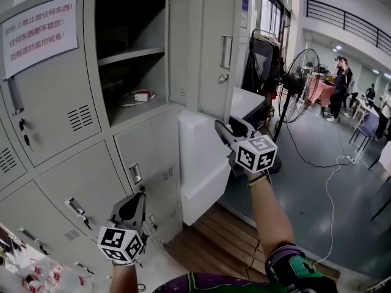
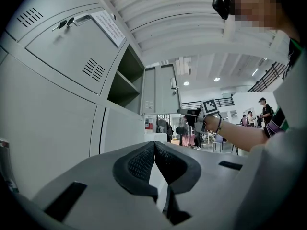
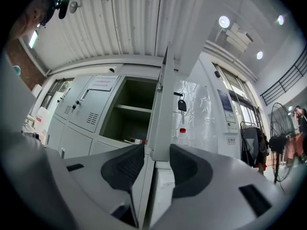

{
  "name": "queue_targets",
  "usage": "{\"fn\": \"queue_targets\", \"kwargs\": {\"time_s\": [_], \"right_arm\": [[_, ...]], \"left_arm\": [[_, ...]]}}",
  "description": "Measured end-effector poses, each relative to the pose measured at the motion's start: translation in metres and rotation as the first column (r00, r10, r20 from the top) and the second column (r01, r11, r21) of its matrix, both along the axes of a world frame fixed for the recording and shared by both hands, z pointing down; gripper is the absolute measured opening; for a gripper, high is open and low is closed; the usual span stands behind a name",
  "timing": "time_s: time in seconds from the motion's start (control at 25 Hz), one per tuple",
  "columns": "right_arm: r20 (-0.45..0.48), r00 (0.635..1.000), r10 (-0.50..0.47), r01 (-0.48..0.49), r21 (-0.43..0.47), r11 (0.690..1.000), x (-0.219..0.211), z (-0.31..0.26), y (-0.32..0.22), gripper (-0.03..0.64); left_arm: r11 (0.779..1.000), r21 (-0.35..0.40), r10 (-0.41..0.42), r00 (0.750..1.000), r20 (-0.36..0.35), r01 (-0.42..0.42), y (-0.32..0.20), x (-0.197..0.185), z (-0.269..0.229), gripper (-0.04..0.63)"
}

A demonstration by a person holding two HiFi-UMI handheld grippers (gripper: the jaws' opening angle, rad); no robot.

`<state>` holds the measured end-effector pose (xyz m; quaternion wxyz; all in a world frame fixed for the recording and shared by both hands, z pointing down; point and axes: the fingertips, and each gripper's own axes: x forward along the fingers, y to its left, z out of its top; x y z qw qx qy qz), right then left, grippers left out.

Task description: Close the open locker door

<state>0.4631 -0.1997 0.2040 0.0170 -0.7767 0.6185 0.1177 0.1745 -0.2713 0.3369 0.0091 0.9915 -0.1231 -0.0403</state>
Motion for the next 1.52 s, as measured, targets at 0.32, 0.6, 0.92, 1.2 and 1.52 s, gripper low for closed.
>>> {"fn": "queue_targets", "kwargs": {"time_s": [0.32,0.6,0.92,1.2,1.52], "right_arm": [[-0.03,0.998,-0.048,0.048,0.002,0.999,-0.023,-0.002,-0.001,0.117],[-0.062,0.994,-0.089,0.09,0.004,0.996,-0.057,-0.002,-0.012,0.123],[-0.109,0.982,-0.154,0.153,-0.021,0.988,-0.097,-0.004,-0.029,0.158],[-0.071,0.98,-0.185,0.189,0.052,0.981,-0.125,-0.006,-0.046,0.172],[-0.074,0.974,-0.215,0.223,0.112,0.968,-0.162,-0.012,-0.069,0.172]], "left_arm": [[1.0,0.003,-0.007,1.0,0.003,0.007,0.002,-0.005,0.001,0.021],[1.0,0.0,-0.016,1.0,0.004,0.016,0.002,-0.015,0.003,0.021],[0.999,-0.018,-0.051,0.999,0.002,0.051,-0.005,-0.039,0.005,0.021],[0.995,-0.045,-0.093,0.995,0.021,0.094,-0.016,-0.068,0.018,0.021],[0.987,-0.058,-0.149,0.988,0.041,0.151,-0.036,-0.104,0.025,0.021]]}}
